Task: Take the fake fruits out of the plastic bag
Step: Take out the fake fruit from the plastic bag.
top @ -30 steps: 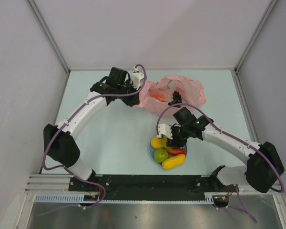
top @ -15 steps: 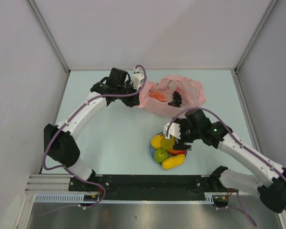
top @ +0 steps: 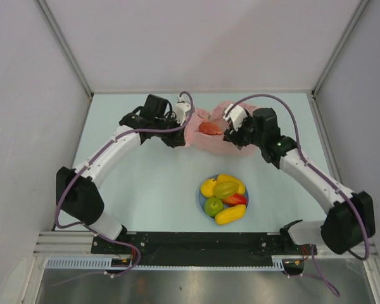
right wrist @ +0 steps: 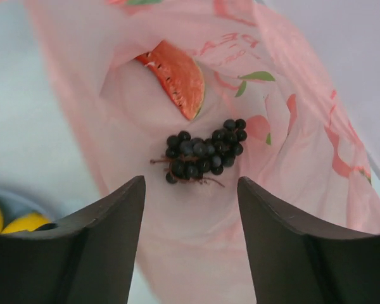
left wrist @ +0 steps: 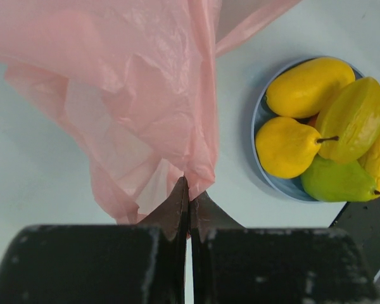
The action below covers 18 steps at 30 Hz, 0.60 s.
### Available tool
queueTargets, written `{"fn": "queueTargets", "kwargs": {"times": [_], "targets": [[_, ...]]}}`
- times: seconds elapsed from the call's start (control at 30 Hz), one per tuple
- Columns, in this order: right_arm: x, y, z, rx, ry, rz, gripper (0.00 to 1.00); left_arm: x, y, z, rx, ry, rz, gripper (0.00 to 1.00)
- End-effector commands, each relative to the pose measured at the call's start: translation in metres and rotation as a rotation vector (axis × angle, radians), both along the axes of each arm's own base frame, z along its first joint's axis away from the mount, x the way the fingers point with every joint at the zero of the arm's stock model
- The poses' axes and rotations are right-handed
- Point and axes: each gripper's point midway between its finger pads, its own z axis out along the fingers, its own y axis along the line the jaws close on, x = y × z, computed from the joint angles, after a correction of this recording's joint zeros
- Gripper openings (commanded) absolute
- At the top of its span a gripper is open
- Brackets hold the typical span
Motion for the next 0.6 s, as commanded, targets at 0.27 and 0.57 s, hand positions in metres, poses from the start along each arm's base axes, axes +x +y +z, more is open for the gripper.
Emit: {"fn": "queueTargets", "kwargs": {"times": [0.27,0.57], "targets": [[0.011,0.031,-0.084,-0.016,0.256,-0.005,0.37,-0.045,0.041,0.01,0.078,-0.104,-0.042,0.0],[0.015,0.046,-0.091,-0.033,0.153,0.052,0.56,-0.062,0.052,-0.011,0.135,-0.077,-0.091,0.0]]}}
